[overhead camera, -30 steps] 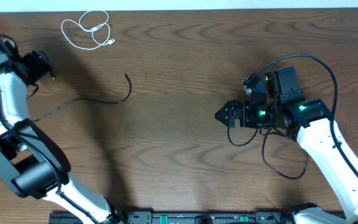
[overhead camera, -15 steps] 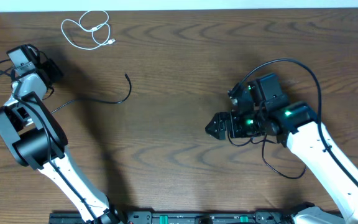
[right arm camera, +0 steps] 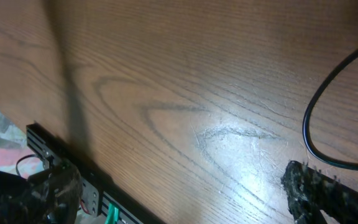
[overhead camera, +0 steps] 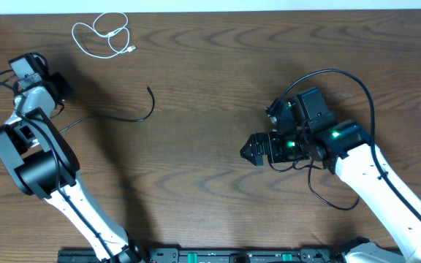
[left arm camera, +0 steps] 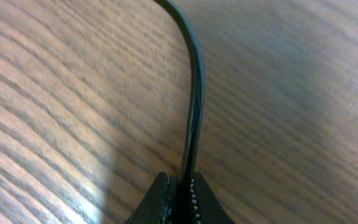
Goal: Untangle cables
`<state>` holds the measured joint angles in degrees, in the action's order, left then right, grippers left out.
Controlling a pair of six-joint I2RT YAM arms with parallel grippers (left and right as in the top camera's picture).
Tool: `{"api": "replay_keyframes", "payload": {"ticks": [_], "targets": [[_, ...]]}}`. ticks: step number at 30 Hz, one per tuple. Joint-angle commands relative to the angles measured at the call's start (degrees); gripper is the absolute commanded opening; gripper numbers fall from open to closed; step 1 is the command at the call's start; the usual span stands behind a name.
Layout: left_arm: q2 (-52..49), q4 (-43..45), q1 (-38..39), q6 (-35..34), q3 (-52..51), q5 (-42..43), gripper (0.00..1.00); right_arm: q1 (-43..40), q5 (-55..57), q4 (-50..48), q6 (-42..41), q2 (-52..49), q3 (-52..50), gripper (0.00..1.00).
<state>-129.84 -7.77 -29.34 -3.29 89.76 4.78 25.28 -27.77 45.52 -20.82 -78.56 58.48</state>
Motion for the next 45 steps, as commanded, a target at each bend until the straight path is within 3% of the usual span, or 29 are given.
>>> {"api": "replay_keyframes", "payload": {"ticks": [1, 3, 7, 11, 16, 24, 29, 30, 32, 33, 34, 40, 45], "targets": [[4.44, -1.40, 0.07, -1.31, 0.15, 0.57, 0.07, 0.33, 0.46, 0.52, -0.33, 0.59, 0.33, 0.99], [9.27, -2.10, 0.07, -7.54, 0.15, 1.25, 0.07, 0.33, 0.46, 0.59, -0.28, 0.59, 0.33, 0.99], [15.56, -3.48, 0.07, -11.45, 0.15, 9.03, 0.08, 0.33, 0.48, 0.52, 0.37, 0.59, 0.33, 0.99], [19.47, -10.97, 0.22, -17.20, 0.13, 16.83, 0.07, 0.33, 0.46, 0.57, 2.58, 0.59, 0.33, 0.99], [18.10, -27.21, 1.90, -18.03, -0.09, 16.55, 0.07, 0.33, 0.44, 0.59, 2.69, 0.59, 0.33, 0.99], [16.35, -34.93, 5.09, -19.17, -1.53, 15.56, 0.08, 0.33, 0.46, 0.57, 2.69, 0.59, 0.33, 0.99], [16.35, -42.23, 6.75, -27.41, -1.53, 15.61, 0.08, 0.33, 0.46, 0.55, 2.71, 0.59, 0.33, 0.99], [16.35, -42.80, 6.91, -27.82, -1.53, 15.63, 0.13, 0.33, 0.46, 0.55, 2.71, 0.59, 0.33, 0.99], [16.35, -44.78, 7.50, -27.89, -1.53, 15.78, 0.40, 0.33, 0.46, 0.55, 2.89, 0.59, 0.33, 0.99], [16.35, -45.77, 7.76, -27.87, -1.53, 15.76, 0.80, 0.33, 0.46, 0.55, 3.06, 0.59, 0.33, 0.99], [16.35, -46.21, 7.93, -27.87, -1.53, 15.74, 0.91, 0.33, 0.48, 0.55, 3.17, 0.59, 0.33, 0.99], [16.35, -46.66, 7.89, -25.51, -1.53, 13.40, 0.94, 0.33, 0.46, 0.57, 3.17, 0.59, 0.33, 0.99], [16.35, -48.09, 7.74, -27.52, -2.43, 3.65, 0.94, 0.33, 0.48, 0.50, 3.45, 0.59, 0.33, 0.99]]}}
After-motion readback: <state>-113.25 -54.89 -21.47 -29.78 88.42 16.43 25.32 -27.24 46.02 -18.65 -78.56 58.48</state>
